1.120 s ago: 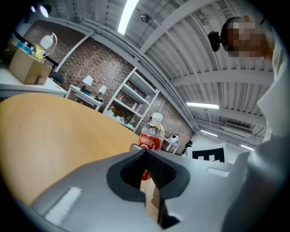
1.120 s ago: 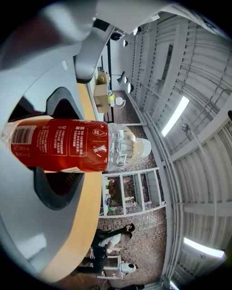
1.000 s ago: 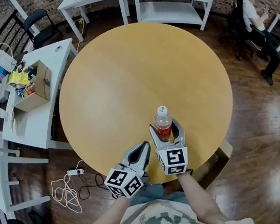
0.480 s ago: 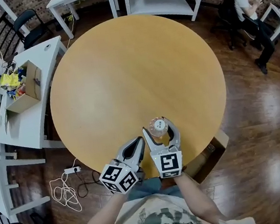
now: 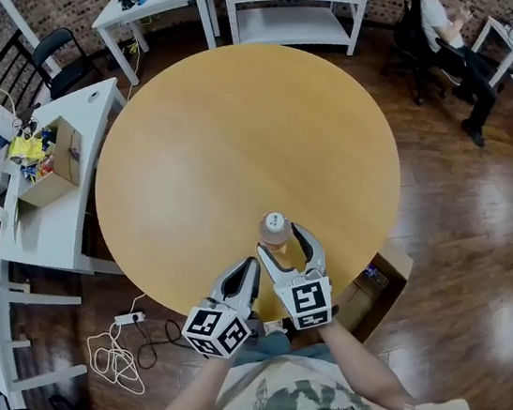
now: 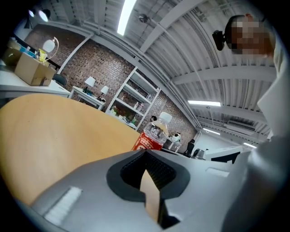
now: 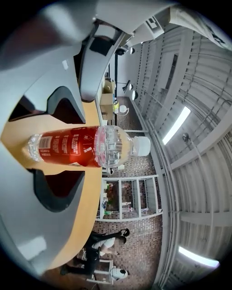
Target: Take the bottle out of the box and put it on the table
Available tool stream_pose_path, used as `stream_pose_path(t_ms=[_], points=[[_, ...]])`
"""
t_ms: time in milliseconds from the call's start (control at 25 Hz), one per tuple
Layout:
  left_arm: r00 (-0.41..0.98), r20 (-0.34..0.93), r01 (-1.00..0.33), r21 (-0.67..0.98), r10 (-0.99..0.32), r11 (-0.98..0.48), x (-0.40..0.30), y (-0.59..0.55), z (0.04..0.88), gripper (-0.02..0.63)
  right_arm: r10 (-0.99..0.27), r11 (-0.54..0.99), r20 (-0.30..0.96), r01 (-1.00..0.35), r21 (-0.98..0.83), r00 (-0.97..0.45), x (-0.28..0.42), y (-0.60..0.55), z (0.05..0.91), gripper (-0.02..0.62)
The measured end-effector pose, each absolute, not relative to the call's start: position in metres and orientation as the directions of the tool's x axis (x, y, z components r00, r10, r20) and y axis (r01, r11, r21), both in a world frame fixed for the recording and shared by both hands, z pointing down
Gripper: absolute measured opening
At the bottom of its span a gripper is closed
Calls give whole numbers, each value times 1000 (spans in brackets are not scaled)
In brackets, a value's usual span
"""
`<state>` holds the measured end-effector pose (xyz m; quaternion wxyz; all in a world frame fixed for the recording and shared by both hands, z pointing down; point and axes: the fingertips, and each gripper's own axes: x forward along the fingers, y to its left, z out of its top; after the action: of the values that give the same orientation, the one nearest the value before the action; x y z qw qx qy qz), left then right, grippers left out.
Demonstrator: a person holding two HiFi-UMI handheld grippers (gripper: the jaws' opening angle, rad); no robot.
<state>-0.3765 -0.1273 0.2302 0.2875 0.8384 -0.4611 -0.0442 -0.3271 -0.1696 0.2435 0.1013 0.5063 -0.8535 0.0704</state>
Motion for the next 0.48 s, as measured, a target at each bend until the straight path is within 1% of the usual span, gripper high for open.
stream_pose_path(t_ms=[80, 160, 320, 440, 480], points=[[579, 191, -745, 520, -793, -419, -372, -124, 231, 0, -847, 476, 256, -879, -28, -466, -320, -154, 244, 310], [598, 183, -733, 519, -780, -441, -363, -122, 230, 0, -850, 464, 264, -885, -32, -455, -309, -140, 243, 285], [670, 142, -681, 510, -729, -526, -329, -120, 222, 0, -880, 399, 274, -917, -16, -388, -277, -117, 235, 170], [740, 117, -624, 485, -662, -612, -295, -111, 214, 0, -912, 327, 256, -945, -23, -322, -250, -102, 222, 107], [765, 111, -602, 474, -634, -643, -282, -107, 212, 0, -920, 306, 250, -952, -24, -302, -242, -96, 218, 95]])
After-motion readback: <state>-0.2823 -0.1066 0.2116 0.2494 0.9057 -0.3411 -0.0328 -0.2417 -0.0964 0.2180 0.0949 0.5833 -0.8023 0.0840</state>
